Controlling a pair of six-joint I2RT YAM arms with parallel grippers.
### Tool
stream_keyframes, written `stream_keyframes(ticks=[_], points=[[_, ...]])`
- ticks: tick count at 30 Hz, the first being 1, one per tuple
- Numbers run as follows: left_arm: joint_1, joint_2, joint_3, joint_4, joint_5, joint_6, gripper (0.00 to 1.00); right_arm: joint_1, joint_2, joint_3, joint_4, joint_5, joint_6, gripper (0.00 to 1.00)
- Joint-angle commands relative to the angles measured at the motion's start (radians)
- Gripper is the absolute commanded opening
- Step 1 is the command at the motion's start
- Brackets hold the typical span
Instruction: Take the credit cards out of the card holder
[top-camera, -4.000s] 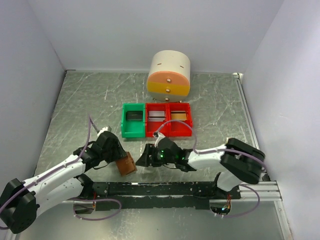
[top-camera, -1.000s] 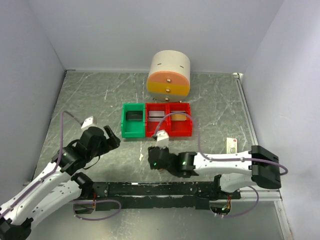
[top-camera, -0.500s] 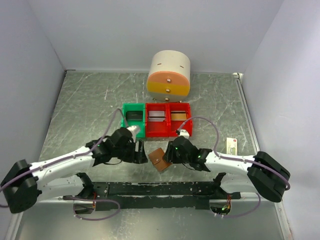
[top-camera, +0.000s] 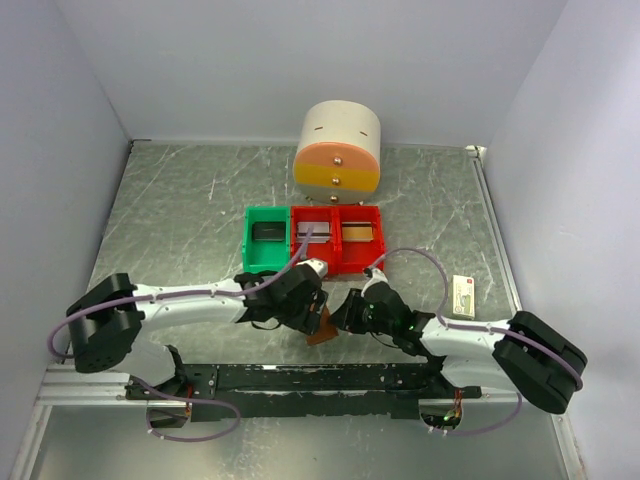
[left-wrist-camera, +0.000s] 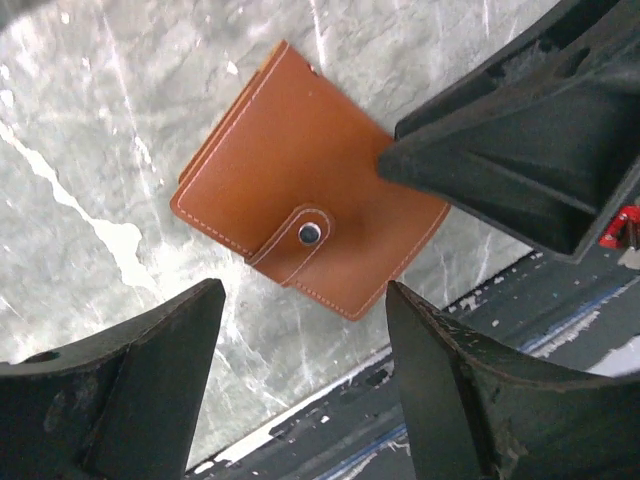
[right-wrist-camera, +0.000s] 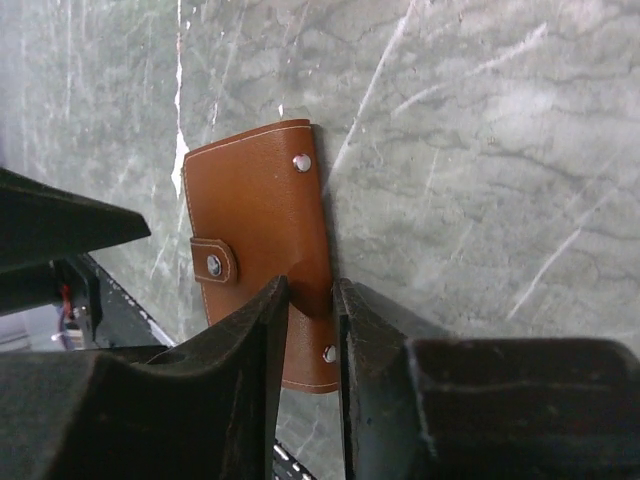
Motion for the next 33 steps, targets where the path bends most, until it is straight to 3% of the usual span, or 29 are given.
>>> stream_keyframes(ticks=[1, 7, 11, 17, 25, 31, 33], points=[[-0.042, 0.058, 0.098, -0.068, -0.115, 0.179, 0.77, -0.001, -0.015, -0.086, 0.001, -0.011, 0.064, 0.25], [-0.049, 0.166, 0.138, -0.075, -0.069, 0.499, 0.74, 0.000, -0.001, -0.104, 0.026, -0.009, 0.067, 0.25], [-0.049, 0.231, 0.147, -0.068, -0.039, 0.593, 0.68, -0.001, -0.027, -0.106, -0.004, 0.011, 0.064, 0.25], [-0.050, 0.237, 0.156, -0.030, 0.027, 0.638, 0.62, -0.001, -0.056, -0.105, -0.027, 0.009, 0.056, 0.26], [-0.051, 0.259, 0.130, -0.010, 0.006, 0.620, 0.28, 0.000, -0.019, -0.097, 0.004, -0.015, 0.049, 0.27], [-0.045, 0.111, 0.001, 0.165, 0.051, 0.549, 0.08, 0.000, -0.017, -0.088, -0.003, -0.040, 0.028, 0.31], [-0.036, 0.058, -0.037, 0.229, 0.089, 0.527, 0.07, -0.001, -0.018, -0.085, -0.016, -0.041, 0.024, 0.31]])
